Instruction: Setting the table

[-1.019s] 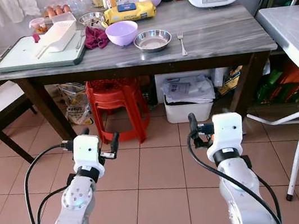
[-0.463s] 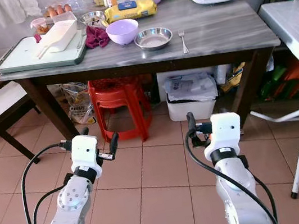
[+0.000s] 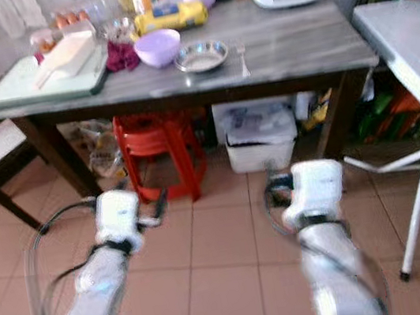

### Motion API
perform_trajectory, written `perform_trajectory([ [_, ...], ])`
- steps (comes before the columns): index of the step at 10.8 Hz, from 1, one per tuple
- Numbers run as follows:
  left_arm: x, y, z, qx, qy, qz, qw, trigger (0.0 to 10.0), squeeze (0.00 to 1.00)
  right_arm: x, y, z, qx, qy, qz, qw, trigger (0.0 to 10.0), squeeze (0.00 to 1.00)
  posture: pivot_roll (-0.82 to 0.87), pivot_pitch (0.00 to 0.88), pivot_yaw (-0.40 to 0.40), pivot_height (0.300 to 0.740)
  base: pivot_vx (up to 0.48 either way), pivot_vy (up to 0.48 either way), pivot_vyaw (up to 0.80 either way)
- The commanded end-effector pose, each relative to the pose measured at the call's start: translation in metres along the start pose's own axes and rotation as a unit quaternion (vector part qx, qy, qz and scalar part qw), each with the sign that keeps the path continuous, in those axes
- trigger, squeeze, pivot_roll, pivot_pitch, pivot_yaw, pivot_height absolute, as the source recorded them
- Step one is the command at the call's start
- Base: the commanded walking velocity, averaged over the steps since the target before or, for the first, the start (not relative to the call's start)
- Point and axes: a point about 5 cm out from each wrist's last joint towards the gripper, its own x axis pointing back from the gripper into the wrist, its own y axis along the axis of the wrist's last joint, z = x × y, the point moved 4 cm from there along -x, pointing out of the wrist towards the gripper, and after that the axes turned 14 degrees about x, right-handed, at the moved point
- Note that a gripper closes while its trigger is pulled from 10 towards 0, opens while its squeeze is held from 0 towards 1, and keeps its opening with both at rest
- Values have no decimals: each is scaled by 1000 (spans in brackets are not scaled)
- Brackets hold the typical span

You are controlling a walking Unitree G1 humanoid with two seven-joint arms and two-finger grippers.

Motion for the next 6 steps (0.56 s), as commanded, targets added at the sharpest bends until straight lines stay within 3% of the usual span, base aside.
perform_trajectory([
  [1,-1,1,-6,4,-12,-1,1000,10000,0,1,-3,-8,9,-12,4,1000,10000,0,-99,58,78,740,0,-315,0],
  [6,0,1,-6,3,-16,3,1000,10000,0,1,-2,-10,9,-18,3,1000,10000,0,-97,66,85,740,0,-310,0],
])
